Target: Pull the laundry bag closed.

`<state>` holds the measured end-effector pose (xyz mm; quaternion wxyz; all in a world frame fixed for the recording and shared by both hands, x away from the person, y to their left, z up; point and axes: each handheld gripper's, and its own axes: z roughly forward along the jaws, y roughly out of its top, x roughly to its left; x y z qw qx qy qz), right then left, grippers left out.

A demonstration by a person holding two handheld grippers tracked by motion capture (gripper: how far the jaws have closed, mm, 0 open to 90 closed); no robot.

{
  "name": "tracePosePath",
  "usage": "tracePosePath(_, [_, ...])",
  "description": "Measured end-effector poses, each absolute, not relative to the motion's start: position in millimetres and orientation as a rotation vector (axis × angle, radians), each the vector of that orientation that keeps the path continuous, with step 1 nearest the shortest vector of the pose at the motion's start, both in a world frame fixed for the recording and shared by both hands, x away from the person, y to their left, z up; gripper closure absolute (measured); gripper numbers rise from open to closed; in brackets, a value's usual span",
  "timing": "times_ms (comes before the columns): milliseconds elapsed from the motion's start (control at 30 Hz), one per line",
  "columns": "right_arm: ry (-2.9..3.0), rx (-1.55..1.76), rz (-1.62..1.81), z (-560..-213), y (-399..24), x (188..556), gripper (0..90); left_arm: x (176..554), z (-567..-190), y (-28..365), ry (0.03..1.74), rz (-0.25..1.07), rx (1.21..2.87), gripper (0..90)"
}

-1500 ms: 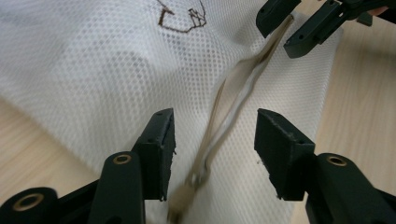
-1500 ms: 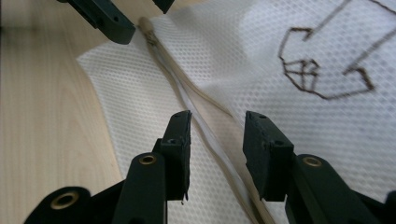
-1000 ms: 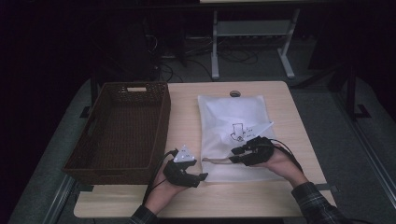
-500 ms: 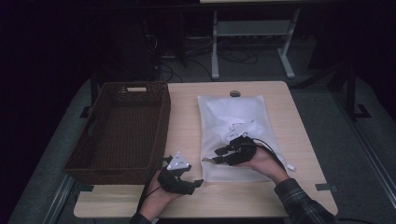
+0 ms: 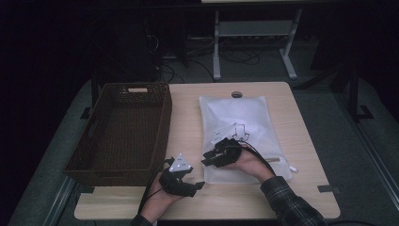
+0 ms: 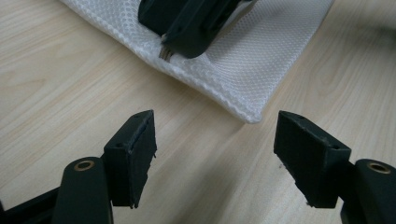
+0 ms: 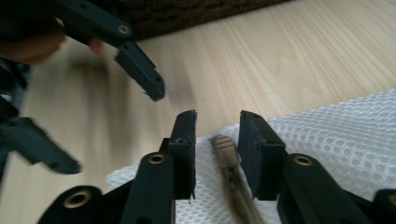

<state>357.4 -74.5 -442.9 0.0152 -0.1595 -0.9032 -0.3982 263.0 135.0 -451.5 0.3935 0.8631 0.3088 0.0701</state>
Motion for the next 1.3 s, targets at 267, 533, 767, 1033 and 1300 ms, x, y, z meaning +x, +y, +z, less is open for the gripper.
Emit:
tracePosePath(267, [-2.822,-0.514,-1.267,-439,-80,358,77.2,265,-453,135,0.787,0.179,2.195,29.4])
tracePosePath(533, [-2.842,-0.547,-1.265,-435,-103,354,80.4,264,-453,135,0.786,0.182,2.2,29.4])
tracePosePath(767, [-2.794,-0.497,-1.298,-434,-93,357,73.8,265,-454,134,0.78,0.18,2.209,29.3])
tracePosePath(1033, [-2.819,-0.459,-1.223,-444,-70,363,75.4,264,-453,134,0.775,0.182,2.204,29.3])
tracePosePath(1300, [-2.823,-0.471,-1.251,-441,-73,361,80.0,265,-452,134,0.773,0.183,2.202,29.3])
